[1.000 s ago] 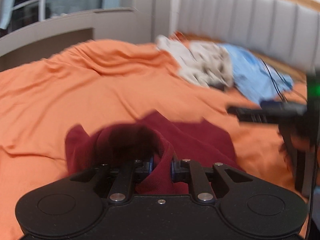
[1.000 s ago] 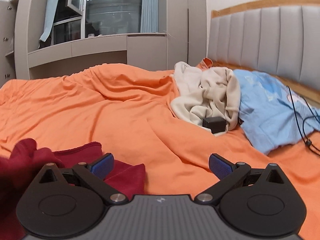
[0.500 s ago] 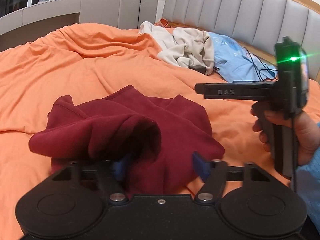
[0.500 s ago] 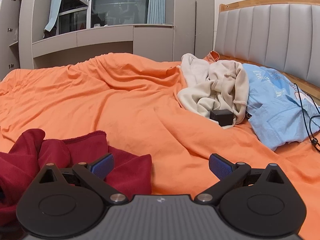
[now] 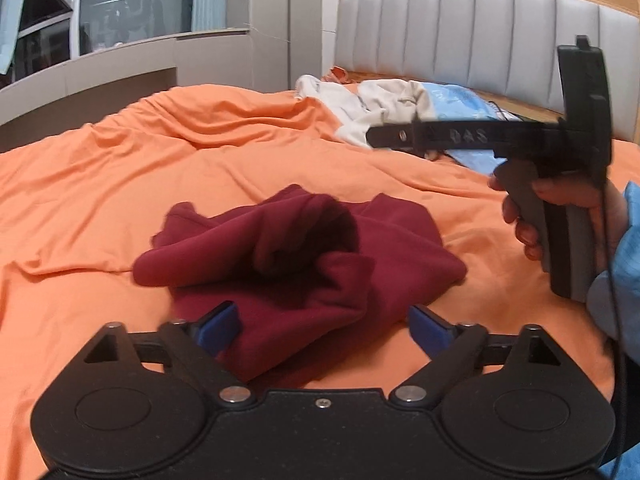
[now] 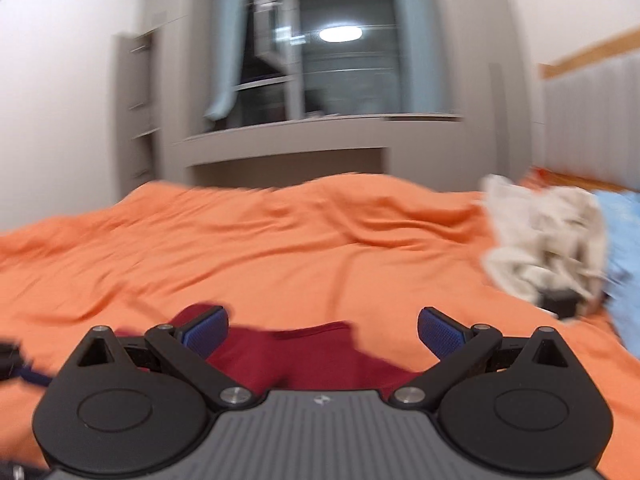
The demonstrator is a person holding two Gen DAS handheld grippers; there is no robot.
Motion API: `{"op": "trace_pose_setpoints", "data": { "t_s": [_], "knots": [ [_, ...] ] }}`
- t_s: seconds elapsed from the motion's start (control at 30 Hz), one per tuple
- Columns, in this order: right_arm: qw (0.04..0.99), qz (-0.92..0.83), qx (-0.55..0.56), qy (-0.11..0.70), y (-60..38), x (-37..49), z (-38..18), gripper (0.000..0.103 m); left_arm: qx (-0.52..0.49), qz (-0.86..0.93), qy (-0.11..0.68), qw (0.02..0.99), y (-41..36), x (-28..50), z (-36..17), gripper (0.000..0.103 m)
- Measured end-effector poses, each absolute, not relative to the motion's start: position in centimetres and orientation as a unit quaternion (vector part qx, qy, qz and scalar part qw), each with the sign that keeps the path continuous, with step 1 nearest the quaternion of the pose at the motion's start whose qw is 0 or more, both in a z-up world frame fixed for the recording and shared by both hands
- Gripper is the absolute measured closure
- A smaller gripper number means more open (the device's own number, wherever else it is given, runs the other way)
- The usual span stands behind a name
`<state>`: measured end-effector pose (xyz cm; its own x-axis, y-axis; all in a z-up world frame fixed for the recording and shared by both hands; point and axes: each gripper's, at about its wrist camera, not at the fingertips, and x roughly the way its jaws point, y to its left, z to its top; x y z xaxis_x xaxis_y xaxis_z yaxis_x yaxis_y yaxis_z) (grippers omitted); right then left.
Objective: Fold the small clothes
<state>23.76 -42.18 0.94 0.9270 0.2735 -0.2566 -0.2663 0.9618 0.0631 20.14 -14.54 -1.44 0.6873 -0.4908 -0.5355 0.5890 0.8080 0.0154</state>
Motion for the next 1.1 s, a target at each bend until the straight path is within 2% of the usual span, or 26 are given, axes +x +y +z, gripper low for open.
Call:
{"op": "trace_pose_setpoints", "data": {
  "t_s": [0.03, 0.33, 0.5, 0.63, 0.73, 0.8, 0.83, 0.97, 1.1],
  "knots": [
    [0.979, 0.157, -0.002, 0.133, -41.5, 23.7, 0.9, 0.000, 0.089, -0.291, 0.263, 0.916, -14.1, 20.1, -1.5, 0.003],
    [0.949, 0.284, -0.044, 0.131, -35.9, 23.1, 1.4, 0.001, -0.009, -0.221, 0.321, 0.921, -7.7, 22.1, -2.0, 0.003],
    [0.939, 0.301, -0.073, 0.151, -32.2, 24.1, 2.5, 0.011, -0.007, -0.219, 0.319, 0.922, -6.3, 21.6, -2.0, 0.003],
    [0.919, 0.330, -0.115, 0.182, -29.0, 24.6, 3.1, 0.016, -0.006, -0.223, 0.325, 0.919, -6.1, 21.5, -2.3, 0.001],
    [0.911, 0.320, -0.167, 0.200, -27.2, 24.6, 2.4, 0.027, -0.002, -0.226, 0.324, 0.919, -6.4, 21.3, -2.3, 0.001],
    [0.910, 0.309, -0.173, 0.214, -26.9, 25.0, 1.8, 0.040, 0.000, -0.226, 0.322, 0.919, -6.4, 21.2, -2.3, 0.001],
    [0.911, 0.305, -0.168, 0.222, -27.1, 25.2, 1.6, 0.043, 0.001, -0.226, 0.322, 0.919, -6.5, 21.1, -2.2, 0.001],
    [0.914, 0.293, -0.144, 0.241, -28.6, 25.8, 1.2, 0.079, 0.007, -0.225, 0.321, 0.920, -6.7, 21.0, -2.4, 0.001],
    [0.929, 0.270, -0.101, 0.232, -31.5, 25.2, 1.9, 0.088, 0.009, -0.224, 0.311, 0.924, -7.0, 20.8, -2.3, 0.001]
  ]
}}
